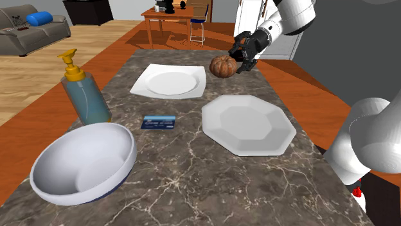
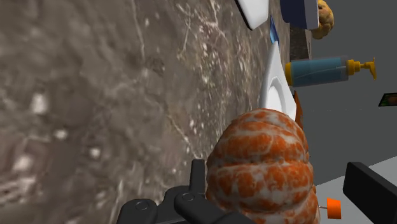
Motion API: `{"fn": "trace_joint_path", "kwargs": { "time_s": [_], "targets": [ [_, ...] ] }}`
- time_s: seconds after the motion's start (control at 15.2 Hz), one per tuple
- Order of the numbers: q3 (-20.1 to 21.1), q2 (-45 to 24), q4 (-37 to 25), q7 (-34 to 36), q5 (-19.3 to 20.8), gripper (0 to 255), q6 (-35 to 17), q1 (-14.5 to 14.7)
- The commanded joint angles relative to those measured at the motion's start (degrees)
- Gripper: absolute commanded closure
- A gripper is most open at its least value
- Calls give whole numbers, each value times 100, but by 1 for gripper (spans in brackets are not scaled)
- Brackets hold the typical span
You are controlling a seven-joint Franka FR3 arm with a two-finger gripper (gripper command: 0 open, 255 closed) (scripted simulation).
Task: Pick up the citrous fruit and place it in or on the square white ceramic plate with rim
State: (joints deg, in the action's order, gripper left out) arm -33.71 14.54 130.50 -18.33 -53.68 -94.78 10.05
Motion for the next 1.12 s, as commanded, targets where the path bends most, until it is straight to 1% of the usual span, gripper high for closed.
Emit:
{"fn": "trace_joint_path", "kwargs": {
  "time_s": [0.0, 0.26, 0.33, 0.92, 1.06],
  "targets": [
    [2, -1, 2, 0, -4, 0, -5, 2],
    [2, 0, 2, 0, -3, 0, -4, 2],
    [2, 0, 2, 0, -3, 255, -4, 2],
    [3, -1, 2, 0, -4, 255, -5, 1],
    [23, 68, -75, 130, 25, 255, 47, -4]
  ]
}}
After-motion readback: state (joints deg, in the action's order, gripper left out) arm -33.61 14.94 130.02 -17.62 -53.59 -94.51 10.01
